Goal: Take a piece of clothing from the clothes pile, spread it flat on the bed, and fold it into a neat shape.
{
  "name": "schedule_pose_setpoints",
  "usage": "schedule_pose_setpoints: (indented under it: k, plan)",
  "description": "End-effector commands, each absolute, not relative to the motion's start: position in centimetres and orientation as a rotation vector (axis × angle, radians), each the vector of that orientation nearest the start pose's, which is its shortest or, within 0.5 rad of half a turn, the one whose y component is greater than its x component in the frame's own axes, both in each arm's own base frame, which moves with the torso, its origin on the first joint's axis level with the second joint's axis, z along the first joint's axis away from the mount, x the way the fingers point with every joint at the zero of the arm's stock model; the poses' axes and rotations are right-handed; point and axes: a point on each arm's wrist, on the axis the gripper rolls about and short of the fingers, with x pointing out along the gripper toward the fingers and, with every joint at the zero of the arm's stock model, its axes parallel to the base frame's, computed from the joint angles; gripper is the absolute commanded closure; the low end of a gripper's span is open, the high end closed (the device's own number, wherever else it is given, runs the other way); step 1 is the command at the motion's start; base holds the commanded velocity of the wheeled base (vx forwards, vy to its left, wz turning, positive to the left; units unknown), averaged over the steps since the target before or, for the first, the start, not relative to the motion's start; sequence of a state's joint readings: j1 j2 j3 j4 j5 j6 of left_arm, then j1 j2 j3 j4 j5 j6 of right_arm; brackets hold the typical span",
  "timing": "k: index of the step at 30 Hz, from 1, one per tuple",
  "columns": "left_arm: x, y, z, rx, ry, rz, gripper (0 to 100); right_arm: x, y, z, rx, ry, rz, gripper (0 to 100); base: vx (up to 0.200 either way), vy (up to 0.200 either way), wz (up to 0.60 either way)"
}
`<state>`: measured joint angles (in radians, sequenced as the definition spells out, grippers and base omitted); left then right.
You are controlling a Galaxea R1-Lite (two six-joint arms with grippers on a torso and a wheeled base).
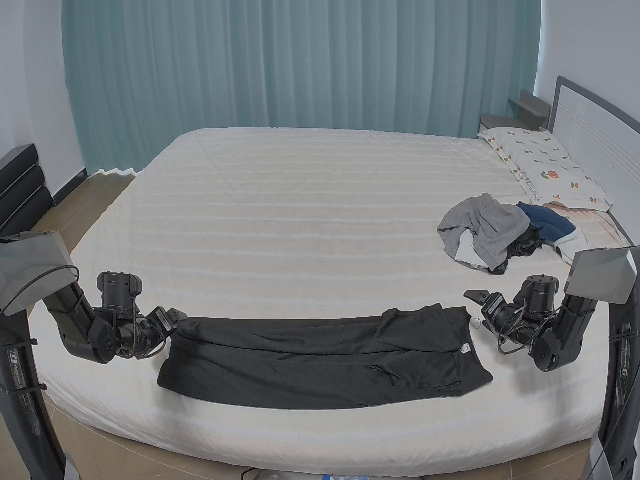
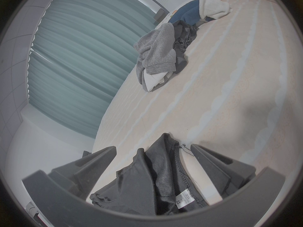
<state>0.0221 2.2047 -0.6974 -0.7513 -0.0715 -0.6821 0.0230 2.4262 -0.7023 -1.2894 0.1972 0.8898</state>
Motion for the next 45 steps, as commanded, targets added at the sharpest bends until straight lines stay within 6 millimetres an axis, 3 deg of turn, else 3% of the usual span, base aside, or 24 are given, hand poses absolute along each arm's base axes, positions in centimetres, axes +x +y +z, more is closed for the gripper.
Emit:
schedule_pose_setpoints:
  k: [1, 14, 25, 26, 36, 45]
  plan:
    - [34.7, 0.4, -0.4, -0.675, 0.744, 0.203, 0, 36.7, 1.3, -3.2, 0.909, 0.506, 0.01, 0, 0.0, 0.0, 0.0]
    - [35.6, -0.7, -3.4, -0.563, 0.805, 0.162, 0, 36.7, 1.7, -3.2, 0.907, 0.511, 0.018, 0, 0.0, 0.0, 0.0]
    - [35.8, -0.9, -3.6, -0.538, 0.809, 0.149, 0, 36.6, 1.9, -3.2, 0.905, 0.514, 0.023, 0, 0.0, 0.0, 0.0]
    - [35.8, -0.9, -3.7, -0.537, 0.81, 0.151, 100, 36.6, 1.9, -3.3, 0.905, 0.516, 0.023, 0, 0.0, 0.0, 0.0]
    - [35.0, -0.7, -3.7, -0.528, 0.822, 0.182, 100, 36.6, 1.9, -3.2, 0.905, 0.516, 0.023, 0, 0.0, 0.0, 0.0]
    - [34.4, -0.3, -2.5, -0.537, 0.805, 0.193, 100, 36.7, 1.8, -3.1, 0.908, 0.51, 0.022, 0, 0.0, 0.0, 0.0]
